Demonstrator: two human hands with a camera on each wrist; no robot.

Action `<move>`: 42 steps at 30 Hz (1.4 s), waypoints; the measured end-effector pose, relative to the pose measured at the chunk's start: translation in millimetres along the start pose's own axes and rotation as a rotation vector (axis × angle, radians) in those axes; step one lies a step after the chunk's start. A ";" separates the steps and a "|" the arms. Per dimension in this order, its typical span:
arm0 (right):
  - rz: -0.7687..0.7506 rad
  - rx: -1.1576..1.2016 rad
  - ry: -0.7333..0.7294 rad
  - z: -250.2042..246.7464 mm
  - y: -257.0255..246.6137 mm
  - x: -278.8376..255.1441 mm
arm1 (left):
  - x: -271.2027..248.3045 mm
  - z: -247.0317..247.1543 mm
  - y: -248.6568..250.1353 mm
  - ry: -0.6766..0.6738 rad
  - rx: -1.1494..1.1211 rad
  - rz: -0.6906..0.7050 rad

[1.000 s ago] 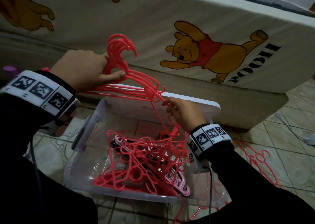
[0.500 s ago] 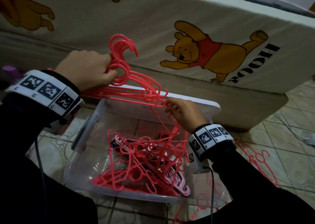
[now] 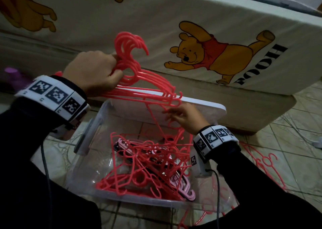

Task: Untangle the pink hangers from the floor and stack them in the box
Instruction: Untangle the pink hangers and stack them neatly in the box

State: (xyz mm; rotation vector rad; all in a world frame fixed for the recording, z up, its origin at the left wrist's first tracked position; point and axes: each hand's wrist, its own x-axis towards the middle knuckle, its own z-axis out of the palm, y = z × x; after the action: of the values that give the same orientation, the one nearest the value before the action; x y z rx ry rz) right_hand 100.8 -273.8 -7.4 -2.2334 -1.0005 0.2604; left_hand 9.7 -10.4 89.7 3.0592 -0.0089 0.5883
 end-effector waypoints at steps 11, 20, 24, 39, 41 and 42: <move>0.042 -0.039 0.074 -3.7 -4.3 -0.9 | 3.7 18.0 0.7 0.124 -0.121 -0.254; 0.151 0.023 0.250 -26.8 17.4 -19.5 | 8.7 36.9 -17.5 0.011 -0.265 -0.452; 0.129 0.132 0.392 -37.2 14.3 -23.7 | 7.3 38.4 -15.0 -0.005 -0.357 -0.450; 0.144 0.258 0.322 35.0 13.0 -21.8 | 7.6 40.3 8.0 -0.049 -0.569 -0.426; 0.158 0.271 0.350 38.1 13.3 -19.9 | 7.8 40.0 9.1 -0.062 -0.535 -0.429; 0.178 0.256 0.345 41.1 14.8 -19.7 | 7.8 39.8 9.6 -0.063 -0.519 -0.432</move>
State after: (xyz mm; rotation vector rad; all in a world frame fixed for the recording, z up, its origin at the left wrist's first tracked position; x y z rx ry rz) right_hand 78.5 -274.8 -49.7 -2.0428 -0.5530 0.0698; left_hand 31.6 -21.0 55.9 2.4635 0.4156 0.3823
